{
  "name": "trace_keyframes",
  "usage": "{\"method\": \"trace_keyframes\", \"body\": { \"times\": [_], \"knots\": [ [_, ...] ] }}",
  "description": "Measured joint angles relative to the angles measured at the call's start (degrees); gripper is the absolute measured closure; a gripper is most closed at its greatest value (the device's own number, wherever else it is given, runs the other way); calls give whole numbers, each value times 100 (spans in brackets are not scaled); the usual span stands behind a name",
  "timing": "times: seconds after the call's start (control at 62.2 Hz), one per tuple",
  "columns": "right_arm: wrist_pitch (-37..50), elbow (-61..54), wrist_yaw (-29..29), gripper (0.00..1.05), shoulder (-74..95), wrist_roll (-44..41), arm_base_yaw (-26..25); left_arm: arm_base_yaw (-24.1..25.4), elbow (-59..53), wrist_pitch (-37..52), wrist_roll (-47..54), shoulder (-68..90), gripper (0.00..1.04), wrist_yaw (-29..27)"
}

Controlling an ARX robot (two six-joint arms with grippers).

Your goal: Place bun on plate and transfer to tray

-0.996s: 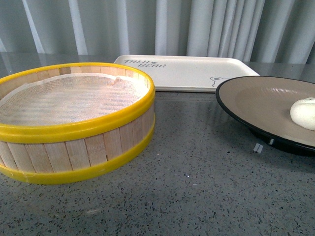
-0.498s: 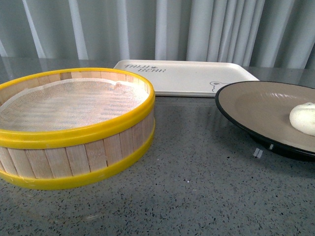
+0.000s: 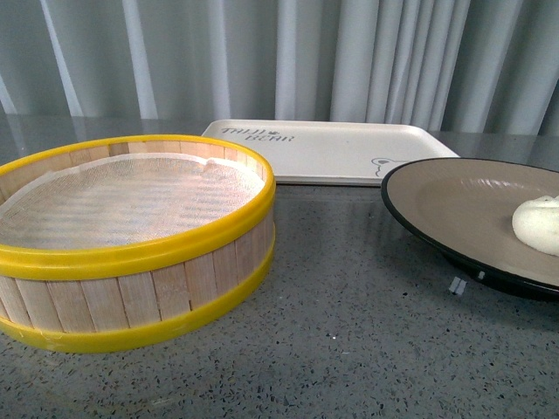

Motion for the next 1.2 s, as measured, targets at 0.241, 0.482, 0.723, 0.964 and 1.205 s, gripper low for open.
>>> {"method": "trace_keyframes", "body": {
  "times": [0.241, 0.482, 0.723, 0.964, 1.205],
  "knots": [
    [0, 0, 0, 9, 0, 0, 0, 0, 2, -994, 0, -962, 101, 2],
    [0, 0, 0, 9, 0, 0, 0, 0, 0, -1012, -4, -964, 92, 2],
    [-2, 0, -2, 9, 0, 2, 0, 0, 0, -1012, -4, -964, 50, 2],
    [448, 881, -107, 9, 1088, -813, 138, 0, 0, -1012, -4, -962, 11, 0],
    [1110, 2107, -1108, 9, 3585, 1064, -654, 0, 0, -1012, 0, -964, 7, 2]
  ]
}}
